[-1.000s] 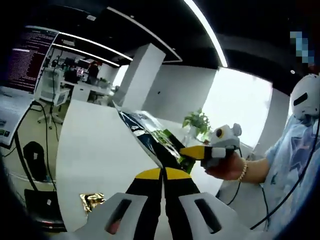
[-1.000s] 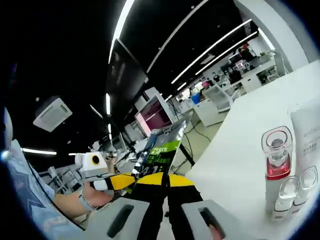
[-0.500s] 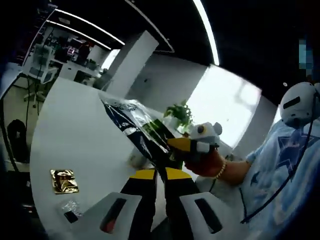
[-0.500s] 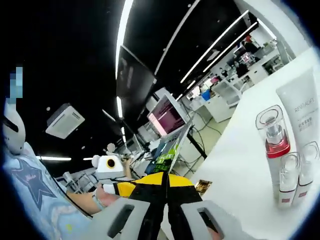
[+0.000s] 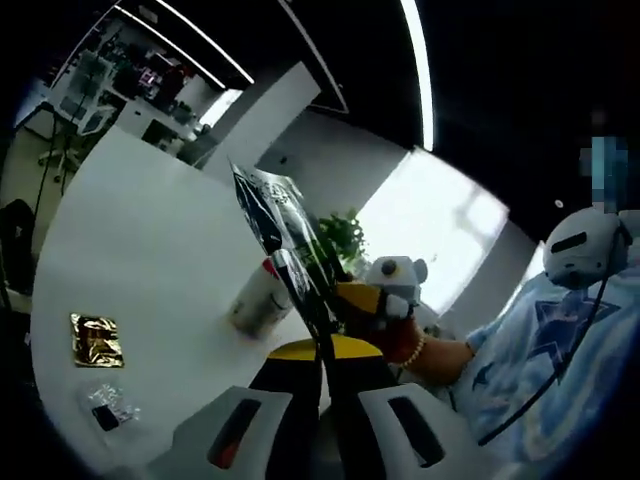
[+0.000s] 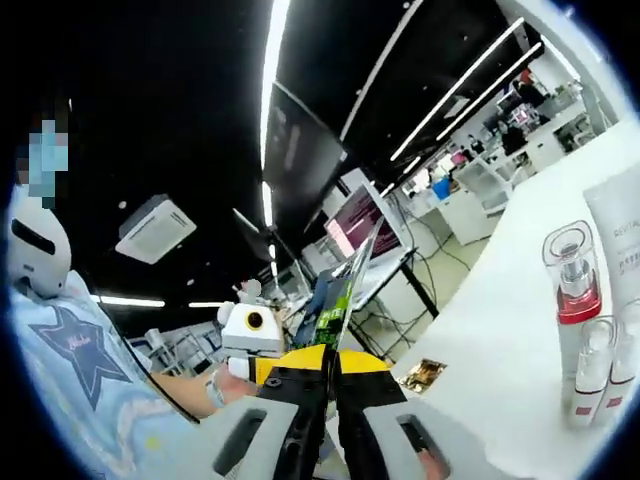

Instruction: Arrange the skincare products in the storage area until every visible bottle or jar stands upright without overlapping.

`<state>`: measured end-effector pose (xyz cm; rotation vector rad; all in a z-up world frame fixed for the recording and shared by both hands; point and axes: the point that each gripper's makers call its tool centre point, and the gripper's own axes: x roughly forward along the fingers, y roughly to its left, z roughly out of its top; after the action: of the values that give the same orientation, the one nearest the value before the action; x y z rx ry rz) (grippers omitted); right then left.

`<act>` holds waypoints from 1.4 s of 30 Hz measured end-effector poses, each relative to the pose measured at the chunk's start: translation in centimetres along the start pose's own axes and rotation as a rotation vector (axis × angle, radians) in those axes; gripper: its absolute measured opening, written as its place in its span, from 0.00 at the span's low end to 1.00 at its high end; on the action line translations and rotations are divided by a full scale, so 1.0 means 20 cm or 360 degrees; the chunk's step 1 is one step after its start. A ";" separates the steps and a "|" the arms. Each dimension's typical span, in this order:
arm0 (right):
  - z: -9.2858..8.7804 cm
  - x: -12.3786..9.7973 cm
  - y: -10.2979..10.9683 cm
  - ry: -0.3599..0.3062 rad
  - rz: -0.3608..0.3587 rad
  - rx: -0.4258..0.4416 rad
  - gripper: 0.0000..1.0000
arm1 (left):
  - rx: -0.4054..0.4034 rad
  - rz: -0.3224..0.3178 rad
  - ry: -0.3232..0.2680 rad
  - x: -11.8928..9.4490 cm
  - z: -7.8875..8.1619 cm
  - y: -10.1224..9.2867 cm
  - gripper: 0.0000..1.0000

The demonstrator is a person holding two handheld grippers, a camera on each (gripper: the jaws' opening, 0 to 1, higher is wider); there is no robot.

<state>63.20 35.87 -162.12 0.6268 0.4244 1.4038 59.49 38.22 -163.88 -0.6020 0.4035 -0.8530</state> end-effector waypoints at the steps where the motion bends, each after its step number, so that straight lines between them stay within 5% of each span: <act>1: 0.01 0.00 0.01 -0.0023 0.0018 0.0045 0.03 | 0.0038 -0.0014 0.0077 0.01 -0.03 -0.01 0.00; 3: -0.01 0.01 0.02 -0.0008 0.0043 0.0129 0.06 | 0.0129 0.0046 0.0176 0.04 -0.08 0.01 0.00; 5: -0.03 0.00 -0.07 0.0051 -0.0118 -0.0032 0.00 | 0.0131 0.0059 0.0211 0.05 -0.09 0.00 0.00; 7: -0.05 0.00 -0.04 0.0081 -0.0084 -0.0066 0.00 | 0.0131 0.0093 0.0254 0.05 -0.11 0.02 0.00; 11: -0.04 -0.01 -0.07 0.0051 -0.0115 -0.0056 0.00 | 0.0170 0.0101 0.0207 0.06 -0.11 0.03 0.02; 17: -0.05 -0.01 -0.10 0.0075 -0.0176 -0.0080 0.00 | -0.0008 0.0128 0.0125 0.06 -0.07 0.09 0.00; 22: -0.13 -0.01 -0.17 0.0242 -0.0369 -0.0354 0.00 | -0.0044 0.0332 0.0182 0.06 -0.11 0.21 0.00; 27: -0.20 -0.04 -0.30 0.0428 -0.0647 -0.0658 0.00 | 0.0083 0.0572 0.0339 0.11 -0.18 0.32 0.00; 30: -0.24 -0.07 -0.39 0.0506 -0.0791 -0.0672 0.00 | 0.0179 0.0668 0.0425 0.15 -0.22 0.37 0.00; 42: -0.36 -0.15 -0.61 0.0693 -0.1043 -0.0785 0.00 | 0.0057 0.0730 0.0594 0.22 -0.33 0.51 0.00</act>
<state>67.85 33.39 -175.61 -0.2256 0.5392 0.9408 64.31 37.66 -175.82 -0.2937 0.8285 -0.5256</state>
